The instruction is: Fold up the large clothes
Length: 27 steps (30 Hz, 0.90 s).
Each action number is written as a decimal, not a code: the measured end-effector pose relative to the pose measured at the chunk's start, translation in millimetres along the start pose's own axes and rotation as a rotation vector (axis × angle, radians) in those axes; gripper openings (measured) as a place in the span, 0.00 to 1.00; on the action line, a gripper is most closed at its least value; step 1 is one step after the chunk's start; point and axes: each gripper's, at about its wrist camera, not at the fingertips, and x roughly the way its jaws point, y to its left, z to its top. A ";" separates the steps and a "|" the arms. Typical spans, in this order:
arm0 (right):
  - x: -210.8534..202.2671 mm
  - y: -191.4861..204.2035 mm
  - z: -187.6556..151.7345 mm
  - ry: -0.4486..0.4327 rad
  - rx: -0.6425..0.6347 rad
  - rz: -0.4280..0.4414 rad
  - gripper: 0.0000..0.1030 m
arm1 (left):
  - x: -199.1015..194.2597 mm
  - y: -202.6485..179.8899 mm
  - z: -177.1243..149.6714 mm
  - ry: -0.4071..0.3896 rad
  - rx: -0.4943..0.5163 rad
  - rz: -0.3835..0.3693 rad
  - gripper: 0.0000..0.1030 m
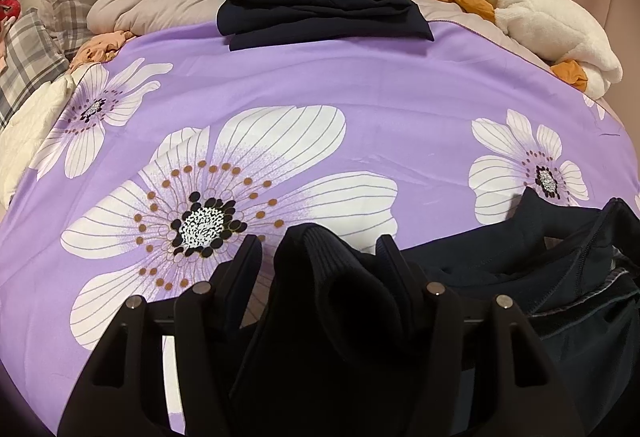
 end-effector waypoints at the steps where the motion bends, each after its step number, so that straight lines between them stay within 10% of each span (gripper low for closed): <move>1: -0.4 1.4 -0.2 -0.001 -0.015 -0.006 0.31 | 0.4 0.2 0.1 0.001 -0.002 -0.001 0.58; 27: -2.2 0.3 -4.7 -0.012 -0.081 -0.026 0.31 | 4.2 0.0 -1.3 -0.015 0.014 0.015 0.58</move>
